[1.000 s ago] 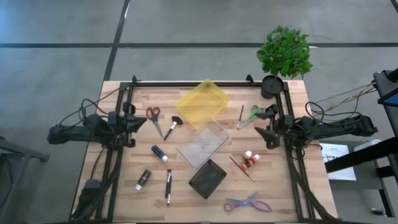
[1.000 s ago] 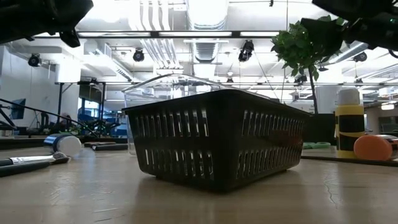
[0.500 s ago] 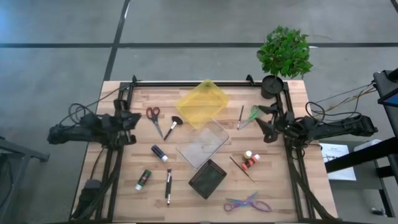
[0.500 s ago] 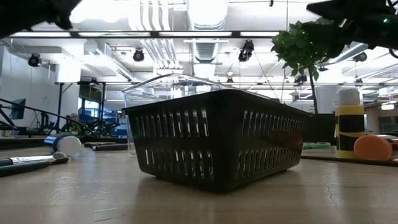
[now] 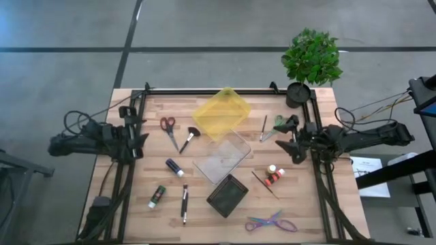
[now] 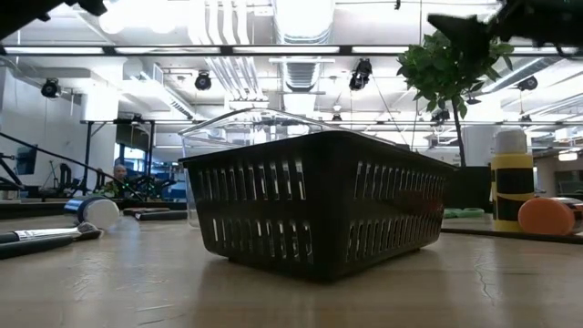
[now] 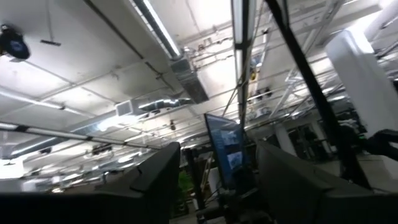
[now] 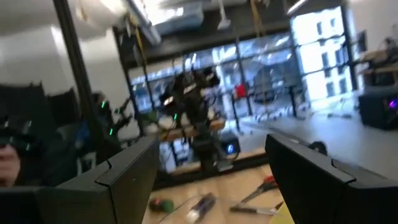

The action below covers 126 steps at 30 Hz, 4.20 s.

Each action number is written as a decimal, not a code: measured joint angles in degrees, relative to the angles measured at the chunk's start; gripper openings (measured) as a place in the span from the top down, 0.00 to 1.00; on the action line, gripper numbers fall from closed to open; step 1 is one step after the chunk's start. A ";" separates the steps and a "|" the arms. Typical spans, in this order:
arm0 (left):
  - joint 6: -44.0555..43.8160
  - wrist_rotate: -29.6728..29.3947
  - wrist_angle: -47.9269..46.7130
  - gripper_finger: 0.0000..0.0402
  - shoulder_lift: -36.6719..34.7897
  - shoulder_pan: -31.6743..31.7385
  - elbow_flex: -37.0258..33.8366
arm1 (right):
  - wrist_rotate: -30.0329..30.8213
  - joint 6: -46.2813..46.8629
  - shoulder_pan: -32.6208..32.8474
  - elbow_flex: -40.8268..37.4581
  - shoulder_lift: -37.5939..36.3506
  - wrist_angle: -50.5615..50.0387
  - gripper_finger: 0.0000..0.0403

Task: Pick & Place Paint Supplies
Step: Put the yellow paint bottle into the black bin

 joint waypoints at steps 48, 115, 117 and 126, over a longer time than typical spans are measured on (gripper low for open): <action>1.59 9.61 -6.66 0.45 15.94 -0.02 11.18 | 16.73 36.86 25.38 52.31 49.17 -101.42 0.28; -3.33 14.28 -10.30 0.45 15.96 -0.07 11.12 | -0.52 20.34 13.56 40.81 46.89 -85.61 0.28; -3.33 14.28 -10.30 0.45 15.96 -0.07 11.12 | -0.64 20.44 13.56 40.81 46.89 -85.57 0.28; -3.35 14.28 -10.29 0.45 15.96 -0.07 11.12 | -0.65 20.75 13.58 39.97 46.89 -84.54 0.28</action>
